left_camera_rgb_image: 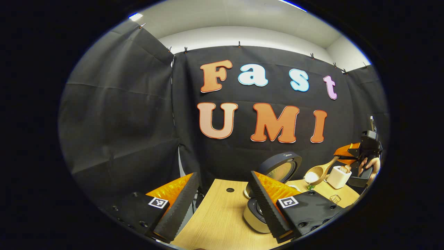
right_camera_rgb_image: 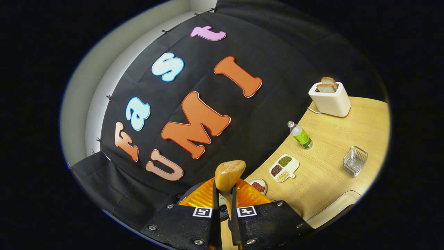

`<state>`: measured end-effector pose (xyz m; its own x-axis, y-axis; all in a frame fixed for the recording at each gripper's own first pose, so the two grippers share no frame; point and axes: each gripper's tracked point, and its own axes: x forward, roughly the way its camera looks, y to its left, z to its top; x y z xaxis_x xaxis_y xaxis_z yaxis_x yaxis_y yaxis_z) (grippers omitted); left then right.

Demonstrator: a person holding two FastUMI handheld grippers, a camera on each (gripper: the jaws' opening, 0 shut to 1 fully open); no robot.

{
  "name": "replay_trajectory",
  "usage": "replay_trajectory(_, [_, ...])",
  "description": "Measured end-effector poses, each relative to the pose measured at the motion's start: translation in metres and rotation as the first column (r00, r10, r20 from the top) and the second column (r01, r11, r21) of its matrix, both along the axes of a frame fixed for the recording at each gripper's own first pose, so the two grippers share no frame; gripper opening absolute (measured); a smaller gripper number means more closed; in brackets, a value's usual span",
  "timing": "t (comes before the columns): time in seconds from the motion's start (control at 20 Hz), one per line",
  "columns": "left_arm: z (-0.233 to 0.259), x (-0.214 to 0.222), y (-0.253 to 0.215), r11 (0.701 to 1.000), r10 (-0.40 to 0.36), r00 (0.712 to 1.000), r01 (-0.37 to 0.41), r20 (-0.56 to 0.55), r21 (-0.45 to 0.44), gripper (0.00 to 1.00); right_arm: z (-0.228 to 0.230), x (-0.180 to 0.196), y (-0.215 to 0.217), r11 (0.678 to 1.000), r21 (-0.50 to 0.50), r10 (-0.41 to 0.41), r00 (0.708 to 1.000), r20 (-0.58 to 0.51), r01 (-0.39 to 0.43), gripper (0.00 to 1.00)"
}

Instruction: Close the left gripper, press the button to open the rice cooker; take a wooden spoon from the chopstick holder with the right hand, scoop a spoonful of rice and pour it into the rice cooker, then put the wooden spoon back into the chopstick holder.

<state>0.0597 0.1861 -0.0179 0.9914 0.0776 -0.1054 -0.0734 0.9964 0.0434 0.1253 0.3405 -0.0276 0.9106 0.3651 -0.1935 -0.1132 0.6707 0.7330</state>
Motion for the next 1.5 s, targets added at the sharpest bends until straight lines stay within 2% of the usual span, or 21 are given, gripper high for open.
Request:
replay_trajectory(0.8, [-0.001, -0.003, 0.013, 1.0, 0.021, 1.0, -0.021, 0.002, -0.014, 0.97, 0.012, -0.011, 0.035, 0.993, -0.112, 0.05, 0.996, 0.079, -0.041, 0.11])
replay_trajectory(1.5, [-0.007, -0.002, 0.025, 0.999, 0.044, 0.999, -0.044, -0.005, -0.026, 0.97, 0.012, -0.013, 0.046, 0.98, -0.196, 0.069, 0.988, 0.139, -0.041, 0.12])
